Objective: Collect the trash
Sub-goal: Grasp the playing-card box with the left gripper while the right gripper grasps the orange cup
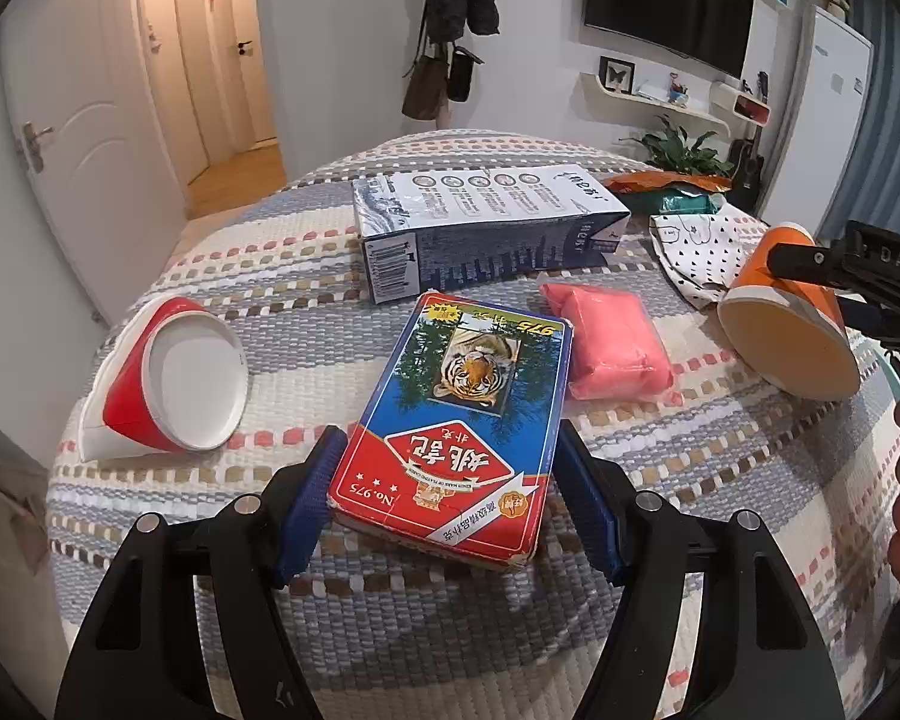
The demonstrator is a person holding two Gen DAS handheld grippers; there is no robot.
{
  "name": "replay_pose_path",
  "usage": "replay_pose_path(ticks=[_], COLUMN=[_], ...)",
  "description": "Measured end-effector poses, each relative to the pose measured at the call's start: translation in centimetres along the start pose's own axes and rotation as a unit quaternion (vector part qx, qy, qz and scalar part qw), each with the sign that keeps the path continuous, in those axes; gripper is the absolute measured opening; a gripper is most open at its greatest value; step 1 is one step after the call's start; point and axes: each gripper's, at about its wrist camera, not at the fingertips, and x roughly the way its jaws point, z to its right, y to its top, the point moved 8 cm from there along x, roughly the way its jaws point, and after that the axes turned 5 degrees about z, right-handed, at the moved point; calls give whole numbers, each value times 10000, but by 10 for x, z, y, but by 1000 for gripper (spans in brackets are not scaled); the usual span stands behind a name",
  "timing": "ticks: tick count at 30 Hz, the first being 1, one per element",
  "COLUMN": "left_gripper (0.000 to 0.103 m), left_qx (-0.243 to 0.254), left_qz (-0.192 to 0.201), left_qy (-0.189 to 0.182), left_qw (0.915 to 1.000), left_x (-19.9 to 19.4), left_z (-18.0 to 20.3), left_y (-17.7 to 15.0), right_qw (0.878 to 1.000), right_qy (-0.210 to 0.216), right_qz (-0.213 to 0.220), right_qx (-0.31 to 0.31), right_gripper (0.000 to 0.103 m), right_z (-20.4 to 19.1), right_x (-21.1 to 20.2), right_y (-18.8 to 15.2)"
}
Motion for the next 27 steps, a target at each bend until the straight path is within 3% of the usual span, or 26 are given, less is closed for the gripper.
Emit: replay_pose_path(ticks=[6,12,18,22,27], left_gripper=[67,67,67,67,67], left_qx=[-12,39,33,-115,-579], left_qz=[3,-14,-48,-93,-79], left_qy=[-6,45,-51,-66,-26], left_qw=[10000,10000,10000,9999,9983], left_x=[0,2,1,-4,-29], left_z=[0,1,2,5,14], left_y=[1,0,-1,-6,-26], right_qw=[9986,9993,9932,9774,9592], right_qy=[188,156,486,496,333], right_qz=[-201,-302,-95,8,29], right_qx=[445,178,-1052,-2055,-2806], right_gripper=[81,78,61,53,52], right_z=[16,7,-29,-49,-63], right_x=[1,2,-27,-50,-68], right_y=[-11,-14,-26,-41,-50])
